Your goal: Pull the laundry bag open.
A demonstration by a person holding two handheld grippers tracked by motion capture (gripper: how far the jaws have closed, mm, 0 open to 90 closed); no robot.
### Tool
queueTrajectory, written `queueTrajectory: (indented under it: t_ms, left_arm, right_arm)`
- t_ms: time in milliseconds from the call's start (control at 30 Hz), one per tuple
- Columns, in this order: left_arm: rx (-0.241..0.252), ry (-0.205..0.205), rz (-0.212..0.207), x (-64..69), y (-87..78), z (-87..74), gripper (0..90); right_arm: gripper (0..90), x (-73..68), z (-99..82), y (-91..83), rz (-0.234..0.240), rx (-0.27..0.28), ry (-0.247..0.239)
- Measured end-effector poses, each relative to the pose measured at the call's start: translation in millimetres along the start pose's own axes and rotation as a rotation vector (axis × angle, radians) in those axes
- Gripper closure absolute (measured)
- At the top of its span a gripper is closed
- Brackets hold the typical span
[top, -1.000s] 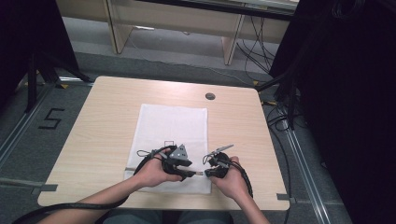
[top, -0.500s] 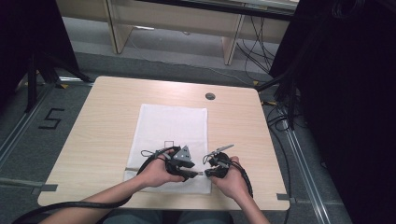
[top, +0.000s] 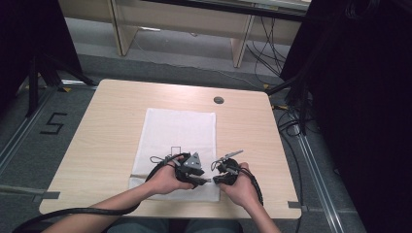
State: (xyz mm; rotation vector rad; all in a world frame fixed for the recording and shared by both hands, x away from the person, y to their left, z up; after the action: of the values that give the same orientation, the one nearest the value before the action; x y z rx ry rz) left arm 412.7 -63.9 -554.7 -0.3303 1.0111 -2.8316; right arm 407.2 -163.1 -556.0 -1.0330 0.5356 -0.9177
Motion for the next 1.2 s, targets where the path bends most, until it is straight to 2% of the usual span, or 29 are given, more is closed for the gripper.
queueTrajectory:
  t_ms: [33, 133, 233, 267, 333, 367, 433, 500, 533, 600, 700, 733, 767, 800, 933, 1033, 1133, 1200]
  left_arm:
    - [0.002, -0.009, -0.002, 1.1, 1.8, 0.7, 62.8]
    - [-0.01, 0.013, -0.005, 0.4, 5.4, 2.3, 64.0]
    - [-0.014, 0.003, -0.005, 0.0, 8.9, 1.8, 65.3]
    - [-0.017, 0.017, -0.007, -0.8, 9.5, 2.3, 65.7]
    - [-0.016, 0.0, -0.011, 0.2, 12.2, 3.5, 66.7]
    - [-0.024, 0.018, -0.01, -0.7, 13.1, 4.5, 67.1]
    - [-0.015, 0.006, -0.019, 1.0, 16.1, 6.4, 68.6]
    - [-0.008, 0.012, -0.019, 0.9, 19.0, 6.7, 69.5]
    - [-0.01, -0.004, -0.017, 1.5, 20.1, 5.5, 69.8]
    - [-0.01, 0.006, -0.02, 0.4, 20.0, 5.6, 71.0]
    - [-0.015, -0.014, -0.026, -1.0, 19.2, 5.4, 73.8]
    - [-0.028, 0.002, -0.022, -1.8, 18.5, 5.0, 74.1]
    - [-0.027, -0.009, -0.018, -1.0, 19.1, 4.8, 74.5]
    - [-0.029, 0.008, -0.018, -1.1, 19.3, 5.4, 74.8]
    - [-0.025, 0.016, -0.01, 0.2, 18.3, 6.1, 75.0]
    - [-0.013, 0.024, -0.021, 0.2, 15.2, 7.7, 74.0]
    - [-0.003, -0.003, -0.027, -0.6, 13.1, 7.5, 72.1]
    - [-0.003, -0.004, -0.031, -1.4, 13.4, 6.9, 72.1]
  right_arm:
    - [90.0, 0.0, 0.0, 0.0, 0.0, 0.0, 0.0]
    - [90.0, -0.3, 0.0, -0.1, 0.001, -0.001, 0.003]
    - [90.0, -0.1, 0.0, 0.0, 0.002, 0.002, 0.002]
    - [90.0, 0.0, 0.0, 0.0, 0.003, 0.002, 0.001]
    - [90.0, -0.1, 0.0, -0.1, 0.002, 0.0, 0.0]
    - [90.0, -0.8, -0.2, -0.2, 0.004, -0.003, 0.005]
    - [90.0, -0.8, -0.1, -0.1, 0.001, -0.002, 0.006]
    - [90.0, -0.9, -0.2, -0.3, 0.003, -0.003, 0.006]
    - [90.0, -0.8, -0.2, -0.3, 0.003, -0.002, 0.004]
    - [90.0, -0.8, -0.2, -0.2, 0.003, -0.001, 0.005]
    - [90.0, -0.8, -0.2, -0.2, 0.002, -0.001, 0.005]
    - [90.0, -0.9, -0.2, -0.2, 0.002, -0.002, 0.005]
    - [90.0, -0.8, -0.2, -0.2, 0.001, -0.002, 0.004]
    - [90.0, -0.8, -0.1, -0.1, -0.001, -0.001, 0.006]
    - [90.0, -0.8, -0.2, -0.2, 0.001, -0.001, 0.006]
    - [90.0, -1.3, -0.7, -0.7, 0.002, -0.007, 0.013]
    - [90.0, -0.6, -0.6, -0.6, 0.002, -0.005, 0.012]
    - [90.0, -0.3, -0.6, -0.5, 0.004, -0.007, 0.012]
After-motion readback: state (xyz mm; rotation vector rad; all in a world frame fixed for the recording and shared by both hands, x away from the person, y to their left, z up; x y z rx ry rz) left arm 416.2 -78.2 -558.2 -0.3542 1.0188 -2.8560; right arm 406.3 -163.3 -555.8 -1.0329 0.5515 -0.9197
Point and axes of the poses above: each handheld gripper's, and its own axes: y roughly forward along the jaws, z roughly out of its top, x roughly to its right, the point moved 8 cm from there along y, roughly forward along the jaws, and after that the axes turned 10 degrees about -z, right-handed, at the moved point
